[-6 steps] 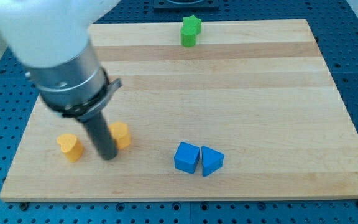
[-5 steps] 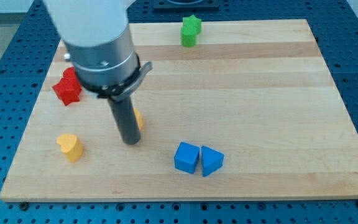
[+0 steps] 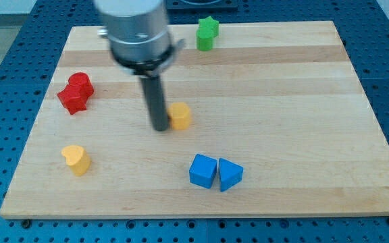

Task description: Push the yellow hexagon towards the center of the board

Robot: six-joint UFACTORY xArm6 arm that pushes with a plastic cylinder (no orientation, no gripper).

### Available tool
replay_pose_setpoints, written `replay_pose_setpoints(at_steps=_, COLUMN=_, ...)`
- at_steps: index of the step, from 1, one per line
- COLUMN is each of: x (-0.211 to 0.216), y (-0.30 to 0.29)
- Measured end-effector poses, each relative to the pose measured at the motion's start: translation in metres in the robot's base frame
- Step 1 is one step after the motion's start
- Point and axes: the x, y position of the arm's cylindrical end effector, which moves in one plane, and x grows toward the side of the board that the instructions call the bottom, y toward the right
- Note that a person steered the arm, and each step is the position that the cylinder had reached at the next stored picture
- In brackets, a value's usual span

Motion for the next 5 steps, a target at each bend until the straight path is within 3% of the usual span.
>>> replay_pose_setpoints(at_steps=2, x=-0.041, y=0.103)
replay_pose_setpoints(at_steps=4, x=-0.062, y=0.062)
replay_pose_setpoints(at_steps=5, x=-0.087, y=0.084)
